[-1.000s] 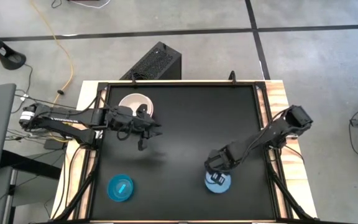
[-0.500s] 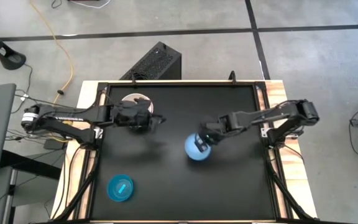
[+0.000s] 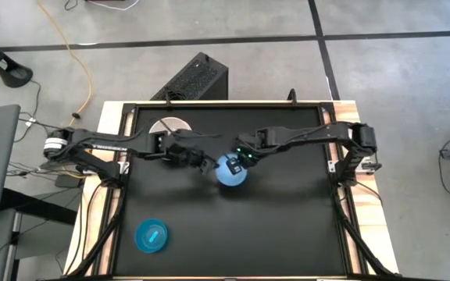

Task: Nest bowls inside each other
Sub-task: Stack the light blue bowl on the gray bowl

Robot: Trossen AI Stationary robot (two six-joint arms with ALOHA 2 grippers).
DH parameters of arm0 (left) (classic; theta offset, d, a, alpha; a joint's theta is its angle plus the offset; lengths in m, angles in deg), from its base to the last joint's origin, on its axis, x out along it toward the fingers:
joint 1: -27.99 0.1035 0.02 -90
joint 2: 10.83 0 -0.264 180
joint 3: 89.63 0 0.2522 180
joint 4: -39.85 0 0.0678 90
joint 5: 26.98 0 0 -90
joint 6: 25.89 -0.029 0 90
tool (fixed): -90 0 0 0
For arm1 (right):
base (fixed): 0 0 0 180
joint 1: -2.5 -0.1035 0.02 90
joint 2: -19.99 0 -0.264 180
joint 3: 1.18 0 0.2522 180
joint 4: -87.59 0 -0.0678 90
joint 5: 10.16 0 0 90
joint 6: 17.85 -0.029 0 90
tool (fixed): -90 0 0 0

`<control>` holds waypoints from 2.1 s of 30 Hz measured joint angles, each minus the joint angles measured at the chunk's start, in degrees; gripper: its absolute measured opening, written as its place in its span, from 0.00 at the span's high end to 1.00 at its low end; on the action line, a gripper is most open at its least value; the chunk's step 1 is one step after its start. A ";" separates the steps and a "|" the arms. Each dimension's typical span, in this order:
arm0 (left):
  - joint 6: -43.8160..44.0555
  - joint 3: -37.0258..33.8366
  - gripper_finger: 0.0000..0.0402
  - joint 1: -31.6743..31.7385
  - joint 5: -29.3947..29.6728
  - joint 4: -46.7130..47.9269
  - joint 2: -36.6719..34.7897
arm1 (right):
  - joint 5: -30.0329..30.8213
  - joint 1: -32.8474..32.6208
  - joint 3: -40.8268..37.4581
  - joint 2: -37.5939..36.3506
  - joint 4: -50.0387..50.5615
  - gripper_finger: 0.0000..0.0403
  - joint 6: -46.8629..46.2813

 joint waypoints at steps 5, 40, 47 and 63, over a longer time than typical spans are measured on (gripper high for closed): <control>-1.90 2.96 0.63 0.04 2.71 7.00 2.96 | 0.00 1.03 2.46 0.70 0.54 0.98 2.44; -10.08 6.39 0.92 3.24 6.95 19.02 5.17 | 3.43 0.19 2.90 -0.11 -11.64 0.97 8.24; -10.76 6.30 0.95 3.26 7.69 19.34 5.15 | 3.25 -0.11 2.88 -0.11 -14.11 0.95 8.61; -15.18 9.21 1.00 3.70 7.75 19.93 4.95 | -0.84 0.78 3.08 -1.00 -14.00 0.51 10.20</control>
